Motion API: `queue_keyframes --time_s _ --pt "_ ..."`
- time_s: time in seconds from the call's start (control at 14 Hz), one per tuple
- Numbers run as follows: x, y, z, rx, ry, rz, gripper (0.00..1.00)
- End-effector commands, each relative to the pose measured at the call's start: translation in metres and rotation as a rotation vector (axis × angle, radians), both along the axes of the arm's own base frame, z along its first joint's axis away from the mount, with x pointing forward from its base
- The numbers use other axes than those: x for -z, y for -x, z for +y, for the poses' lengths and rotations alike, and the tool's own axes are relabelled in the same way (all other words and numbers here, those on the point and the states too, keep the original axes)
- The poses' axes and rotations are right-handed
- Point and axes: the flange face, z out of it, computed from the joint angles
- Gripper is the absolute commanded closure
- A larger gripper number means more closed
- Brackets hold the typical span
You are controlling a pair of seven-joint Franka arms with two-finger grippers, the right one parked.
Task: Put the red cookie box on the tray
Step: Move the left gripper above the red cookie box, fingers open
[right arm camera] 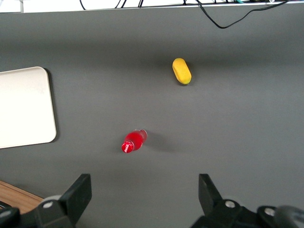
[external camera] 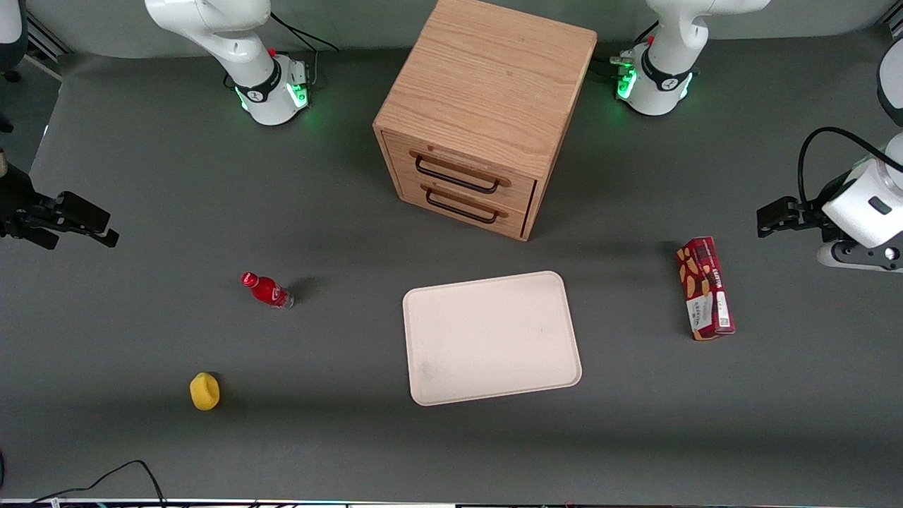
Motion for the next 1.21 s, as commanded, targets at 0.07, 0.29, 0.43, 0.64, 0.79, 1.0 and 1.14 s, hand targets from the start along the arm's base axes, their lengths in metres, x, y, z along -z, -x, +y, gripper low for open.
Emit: queue_keyframes --time_s 0.07,0.29,0.43,0.64,0.79,1.0,1.14 --pt "-0.001 0.0 -0.003 0.015 0.008 -0.005 0.0" --pt "0.005 -0.002 -0.008 0.024 0.006 0.004 0.0" --pt "0.011 -0.004 -0.005 0.018 0.007 0.015 0.0" --pt "0.018 0.0 0.0 0.053 0.009 0.062 0.0" --pt "0.02 0.0 0.002 0.047 0.037 0.065 0.0" --pt "0.028 -0.003 0.03 -0.015 0.091 0.074 0.0" --pt "0.047 -0.009 0.034 -0.025 0.091 0.098 0.0"
